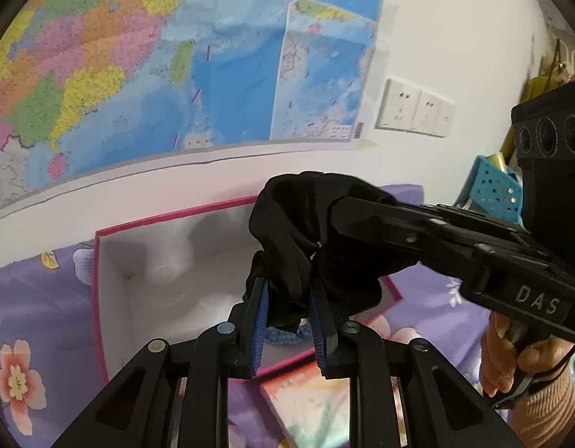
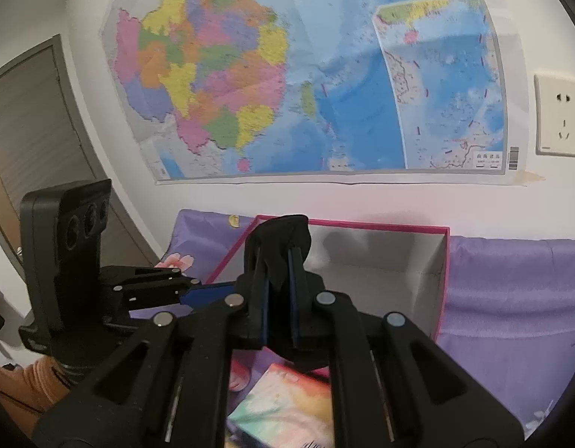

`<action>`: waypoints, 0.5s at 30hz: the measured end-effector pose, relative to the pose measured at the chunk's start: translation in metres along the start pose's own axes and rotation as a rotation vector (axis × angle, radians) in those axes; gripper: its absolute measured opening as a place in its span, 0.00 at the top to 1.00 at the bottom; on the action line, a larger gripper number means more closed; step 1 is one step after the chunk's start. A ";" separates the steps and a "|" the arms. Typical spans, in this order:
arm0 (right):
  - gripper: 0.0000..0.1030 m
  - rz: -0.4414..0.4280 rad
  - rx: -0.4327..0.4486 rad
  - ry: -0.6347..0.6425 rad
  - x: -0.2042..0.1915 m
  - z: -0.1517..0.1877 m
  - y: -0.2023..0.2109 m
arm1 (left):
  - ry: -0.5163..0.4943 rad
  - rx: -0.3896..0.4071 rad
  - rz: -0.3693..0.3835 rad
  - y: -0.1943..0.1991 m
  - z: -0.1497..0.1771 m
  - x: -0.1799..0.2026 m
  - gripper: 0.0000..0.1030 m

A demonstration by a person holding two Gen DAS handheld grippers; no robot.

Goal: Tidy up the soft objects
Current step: 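Carry the black scrunchie into the pink box and open the right tool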

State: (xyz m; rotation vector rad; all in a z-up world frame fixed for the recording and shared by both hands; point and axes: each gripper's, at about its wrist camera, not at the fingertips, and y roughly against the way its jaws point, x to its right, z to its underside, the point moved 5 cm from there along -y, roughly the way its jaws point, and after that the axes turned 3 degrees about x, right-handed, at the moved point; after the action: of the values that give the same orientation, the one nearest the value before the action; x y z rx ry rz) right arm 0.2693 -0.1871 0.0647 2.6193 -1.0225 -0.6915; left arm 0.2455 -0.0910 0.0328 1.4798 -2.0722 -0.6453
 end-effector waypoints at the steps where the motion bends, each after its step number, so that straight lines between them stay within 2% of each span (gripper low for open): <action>1: 0.90 0.009 -0.008 -0.001 0.003 0.001 -0.005 | 0.005 -0.007 -0.009 -0.004 0.000 -0.001 0.80; 7: 0.85 0.119 -0.057 -0.015 0.033 0.010 -0.033 | 0.039 -0.060 -0.043 -0.029 0.001 -0.006 0.78; 9: 0.65 0.219 -0.101 -0.006 0.045 0.017 -0.042 | 0.050 -0.066 -0.051 -0.030 0.005 -0.009 0.76; 11: 0.58 0.300 -0.124 0.006 0.053 0.023 -0.043 | 0.052 -0.063 -0.058 -0.029 0.008 -0.010 0.74; 15: 0.58 0.285 -0.109 -0.041 0.059 0.031 -0.026 | 0.038 -0.035 -0.058 -0.015 0.017 -0.011 0.72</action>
State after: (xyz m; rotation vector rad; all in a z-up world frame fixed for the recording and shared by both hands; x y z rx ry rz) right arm 0.3066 -0.2102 0.0080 2.3128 -1.2975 -0.7122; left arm 0.2487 -0.0833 0.0090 1.5262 -1.9854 -0.6669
